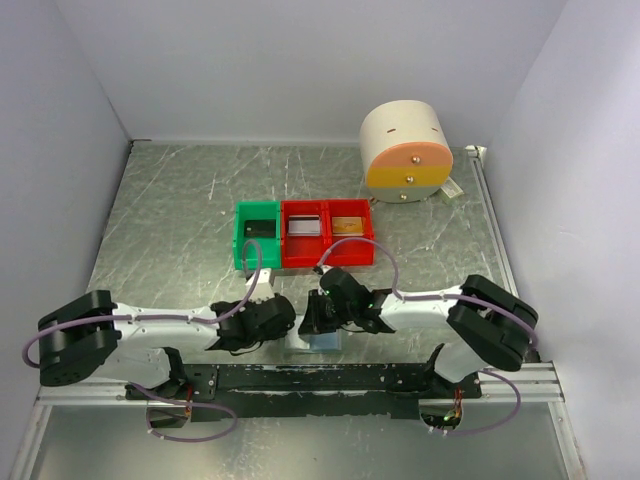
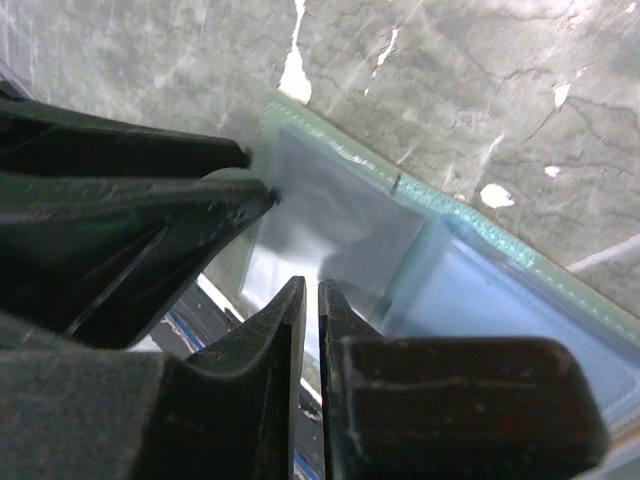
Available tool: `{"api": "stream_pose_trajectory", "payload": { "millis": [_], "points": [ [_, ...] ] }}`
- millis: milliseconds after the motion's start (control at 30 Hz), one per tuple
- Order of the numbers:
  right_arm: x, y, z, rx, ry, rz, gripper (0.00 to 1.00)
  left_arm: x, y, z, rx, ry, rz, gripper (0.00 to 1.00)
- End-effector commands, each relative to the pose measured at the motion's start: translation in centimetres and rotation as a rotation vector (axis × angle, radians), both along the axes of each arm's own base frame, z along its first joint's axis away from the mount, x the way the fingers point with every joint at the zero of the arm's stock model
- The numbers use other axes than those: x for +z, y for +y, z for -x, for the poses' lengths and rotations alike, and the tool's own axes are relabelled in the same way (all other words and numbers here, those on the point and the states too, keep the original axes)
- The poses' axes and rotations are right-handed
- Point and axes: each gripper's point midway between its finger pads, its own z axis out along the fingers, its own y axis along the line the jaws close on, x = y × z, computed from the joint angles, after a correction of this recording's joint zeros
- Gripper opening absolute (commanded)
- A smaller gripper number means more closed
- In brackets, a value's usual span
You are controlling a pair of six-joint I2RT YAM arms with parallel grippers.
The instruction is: Take the credit cards out of the card holder
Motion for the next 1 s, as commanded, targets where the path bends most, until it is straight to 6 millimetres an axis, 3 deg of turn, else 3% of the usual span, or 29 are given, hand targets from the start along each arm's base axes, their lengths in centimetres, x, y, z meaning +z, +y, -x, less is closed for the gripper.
{"api": "stream_pose_trajectory", "payload": {
  "millis": [0, 133, 200, 267, 333, 467, 600, 800, 967],
  "points": [
    [2.1, -0.1, 0.3, 0.044, -0.043, -0.026, 0.12, -1.2, 0.8, 0.1, 0.014, 0.023, -0.058, 0.37],
    [4.0, -1.6, -1.6, -0.037, -0.123, 0.037, 0.18, -1.4, 1.1, 0.3, 0.003, 0.032, -0.074, 0.26],
    [4.5, -3.4, -2.9, -0.155, -0.162, 0.089, 0.27, -1.2, 0.9, 0.4, -0.009, 0.03, -0.067, 0.24],
    [5.0, -5.4, -3.7, -0.263, -0.19, 0.108, 0.42, -1.0, 0.6, 0.5, -0.033, 0.027, -0.054, 0.24],
    [5.1, -7.0, -3.8, -0.321, -0.2, 0.111, 0.52, -0.8, 0.2, 0.5, -0.052, 0.023, -0.043, 0.24],
    [5.2, -7.8, -3.2, -0.281, -0.202, 0.114, 0.53, -0.5, -0.1, 0.5, -0.065, 0.021, -0.035, 0.19],
    [3.0, -9.3, -2.6, -0.23, -0.168, 0.258, 0.47, -0.5, 0.0, 0.6, -0.067, 0.027, -0.037, 0.16],
    [2.1, -7.2, -0.9, -0.152, -0.086, 0.163, 0.39, -0.3, 0.0, 0.6, -0.071, 0.024, -0.038, 0.12],
    [2.2, -7.1, -0.9, -0.164, -0.086, 0.137, 0.38, -0.1, 0.0, 0.6, -0.072, 0.022, -0.037, 0.12]
  ]
}}
